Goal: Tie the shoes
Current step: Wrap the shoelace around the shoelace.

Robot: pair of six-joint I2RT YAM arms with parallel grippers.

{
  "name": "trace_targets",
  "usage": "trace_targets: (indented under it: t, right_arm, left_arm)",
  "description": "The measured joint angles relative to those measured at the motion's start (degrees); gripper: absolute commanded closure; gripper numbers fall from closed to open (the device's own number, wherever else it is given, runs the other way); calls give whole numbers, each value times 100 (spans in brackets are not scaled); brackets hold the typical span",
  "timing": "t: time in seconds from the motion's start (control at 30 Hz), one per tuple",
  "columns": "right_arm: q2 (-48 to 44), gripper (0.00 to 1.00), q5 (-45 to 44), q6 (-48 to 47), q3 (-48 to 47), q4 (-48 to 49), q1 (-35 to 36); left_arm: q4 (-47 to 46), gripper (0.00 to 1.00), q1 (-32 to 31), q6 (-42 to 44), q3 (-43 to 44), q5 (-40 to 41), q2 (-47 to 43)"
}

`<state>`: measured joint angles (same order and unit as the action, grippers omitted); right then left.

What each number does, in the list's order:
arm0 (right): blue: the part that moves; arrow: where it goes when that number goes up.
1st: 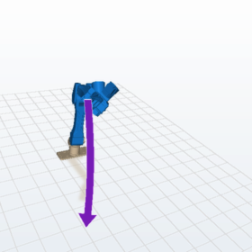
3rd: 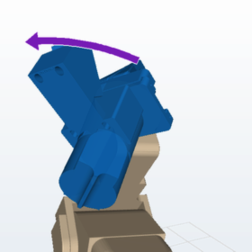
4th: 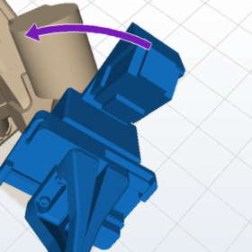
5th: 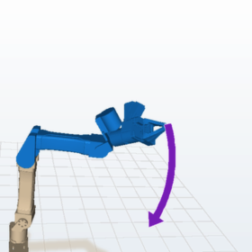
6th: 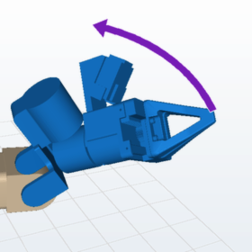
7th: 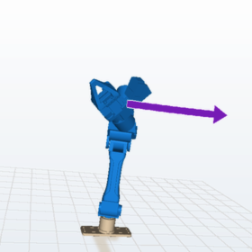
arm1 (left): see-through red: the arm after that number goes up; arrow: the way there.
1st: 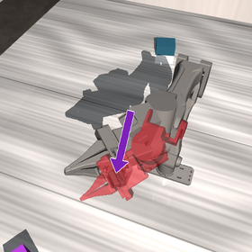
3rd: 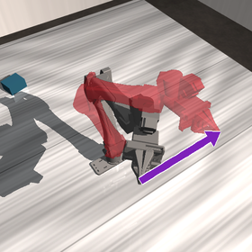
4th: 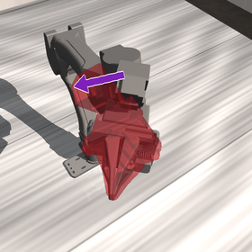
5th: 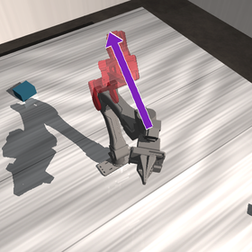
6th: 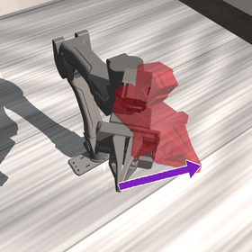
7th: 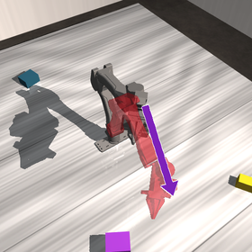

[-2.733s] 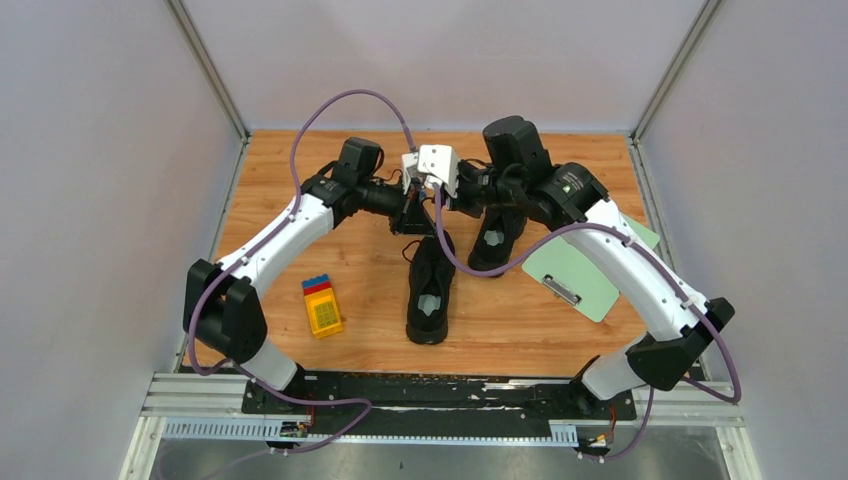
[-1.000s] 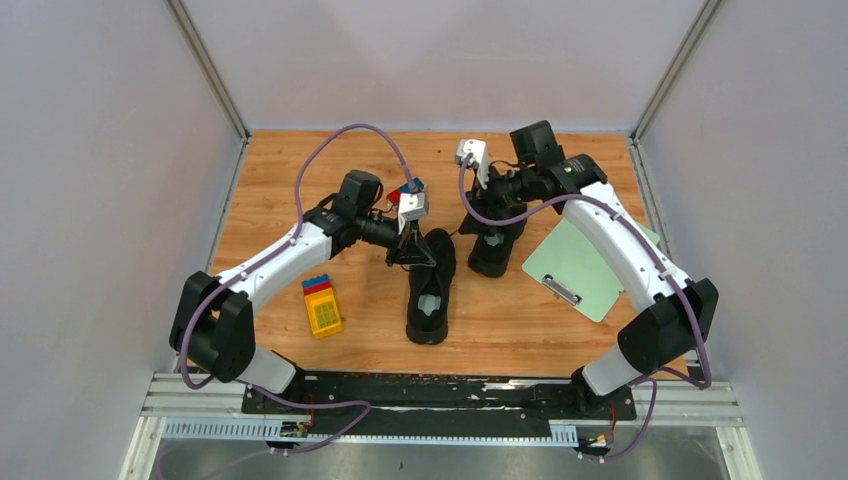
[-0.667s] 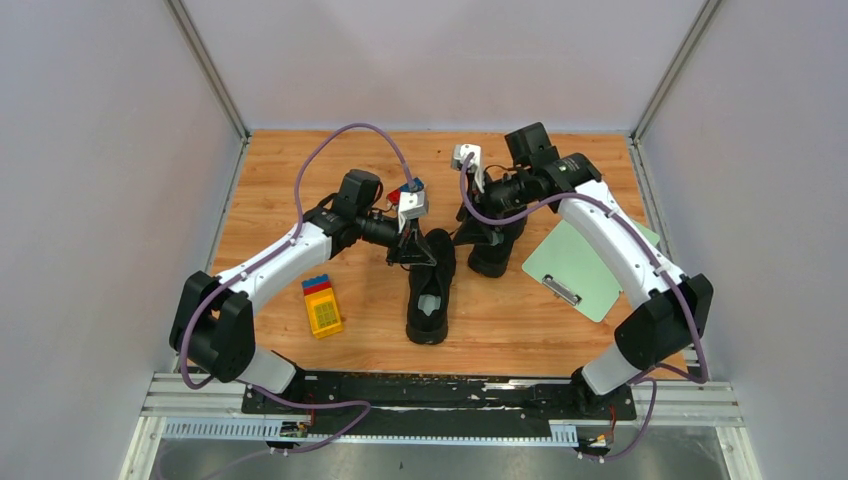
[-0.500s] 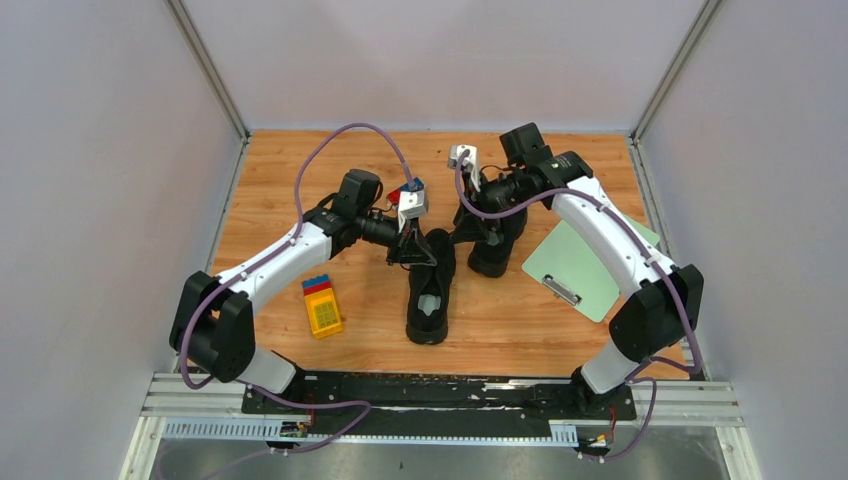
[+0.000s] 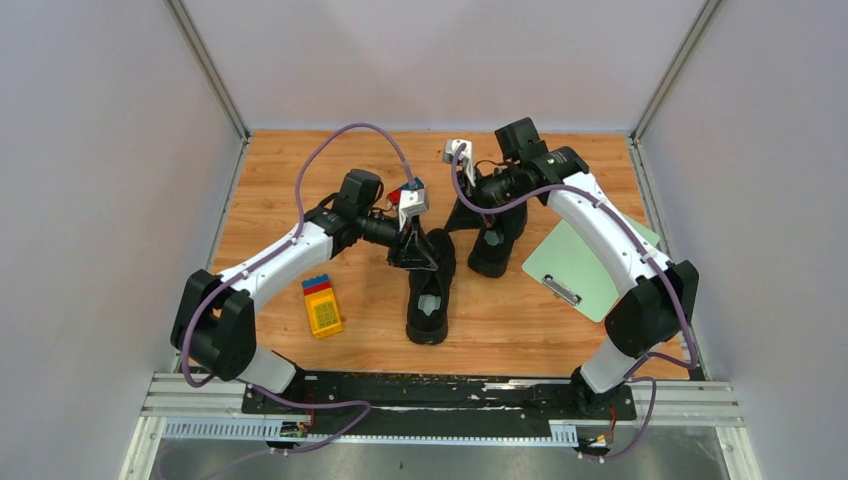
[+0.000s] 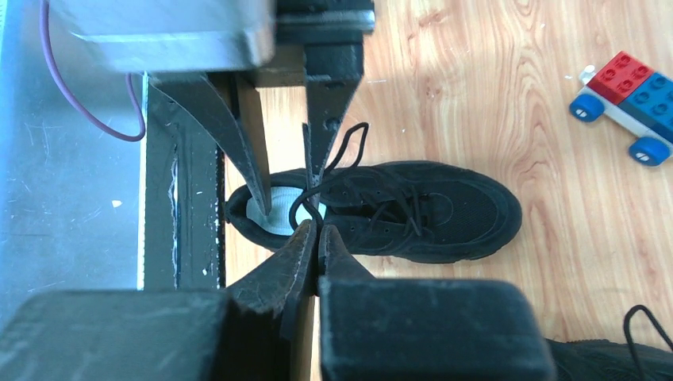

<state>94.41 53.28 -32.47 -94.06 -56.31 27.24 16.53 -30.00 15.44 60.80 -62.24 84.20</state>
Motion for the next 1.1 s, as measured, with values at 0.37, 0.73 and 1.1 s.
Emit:
trace_targets:
  t: [0.37, 0.73, 1.1]
  right_arm:
    - [0, 100, -15, 0, -138, 24, 0]
    - [0, 100, -96, -7, -352, 66, 0]
    - [0, 100, -118, -15, -393, 85, 0]
  left_arm:
    - [-2, 53, 2, -369, 20, -286, 560]
    - [-468, 46, 216, -1329, 81, -702, 813]
    - [-568, 45, 396, -1746, 85, -813, 1038]
